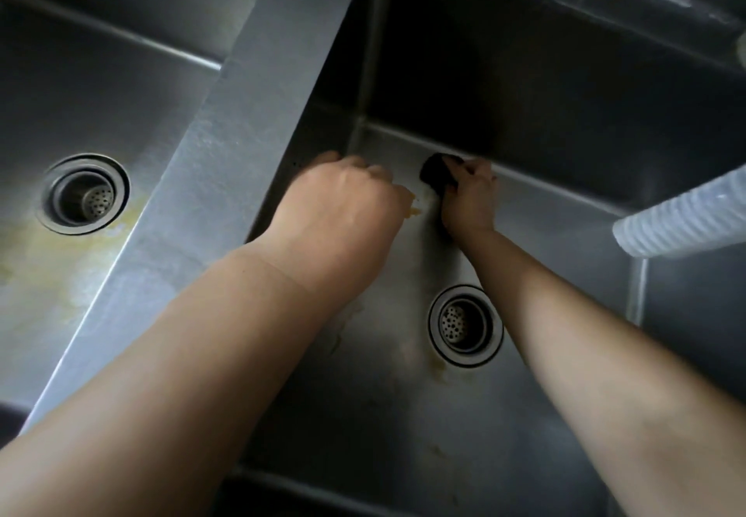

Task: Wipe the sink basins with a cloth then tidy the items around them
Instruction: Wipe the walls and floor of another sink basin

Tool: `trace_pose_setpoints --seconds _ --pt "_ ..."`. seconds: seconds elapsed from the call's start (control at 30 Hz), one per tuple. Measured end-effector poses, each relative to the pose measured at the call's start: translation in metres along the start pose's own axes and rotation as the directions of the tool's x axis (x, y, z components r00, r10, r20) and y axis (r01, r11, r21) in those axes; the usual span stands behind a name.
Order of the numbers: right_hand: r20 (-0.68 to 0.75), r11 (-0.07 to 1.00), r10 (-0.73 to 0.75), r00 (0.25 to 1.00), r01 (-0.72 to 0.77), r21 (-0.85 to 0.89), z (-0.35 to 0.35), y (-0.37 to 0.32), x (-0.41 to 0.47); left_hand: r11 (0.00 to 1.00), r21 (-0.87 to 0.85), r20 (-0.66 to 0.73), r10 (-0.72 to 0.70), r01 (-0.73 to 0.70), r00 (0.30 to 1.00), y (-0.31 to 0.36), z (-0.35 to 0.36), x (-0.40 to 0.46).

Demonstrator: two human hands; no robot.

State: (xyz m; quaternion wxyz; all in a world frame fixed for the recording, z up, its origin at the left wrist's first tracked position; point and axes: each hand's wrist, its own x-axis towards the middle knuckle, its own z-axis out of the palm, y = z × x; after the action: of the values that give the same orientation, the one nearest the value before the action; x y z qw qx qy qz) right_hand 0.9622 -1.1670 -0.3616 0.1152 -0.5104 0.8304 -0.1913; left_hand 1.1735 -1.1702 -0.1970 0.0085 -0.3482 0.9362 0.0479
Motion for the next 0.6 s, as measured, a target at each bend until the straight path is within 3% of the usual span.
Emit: trace_pose_setpoints --seconds 0.17,0.3,0.37,0.53,0.6 --pt "0.127 0.979 -0.193 0.973 0.181 0.098 0.018 0.016 -0.059 0.999 0.041 -0.113 0.007 -0.002 0.994 -0.003 -0.003 0.0" --pt "0.233 0.983 -0.164 0.959 0.14 0.118 0.008 0.015 -0.119 0.997 0.049 -0.159 0.066 -0.059 0.985 -0.007 -0.021 -0.004" --pt "0.307 0.968 -0.189 0.933 0.123 0.221 -0.001 0.008 -0.144 0.992 0.03 -0.189 0.128 -0.125 0.974 -0.021 -0.031 -0.003" --pt "0.327 0.969 -0.244 0.913 0.216 0.121 -0.026 -0.002 -0.117 0.962 -0.018 -0.229 0.261 -0.272 0.938 -0.049 -0.042 0.004" --pt "0.245 0.965 -0.239 0.94 0.202 0.168 -0.027 -0.002 -0.082 0.953 -0.051 -0.231 0.28 -0.299 0.932 -0.052 -0.04 0.002"
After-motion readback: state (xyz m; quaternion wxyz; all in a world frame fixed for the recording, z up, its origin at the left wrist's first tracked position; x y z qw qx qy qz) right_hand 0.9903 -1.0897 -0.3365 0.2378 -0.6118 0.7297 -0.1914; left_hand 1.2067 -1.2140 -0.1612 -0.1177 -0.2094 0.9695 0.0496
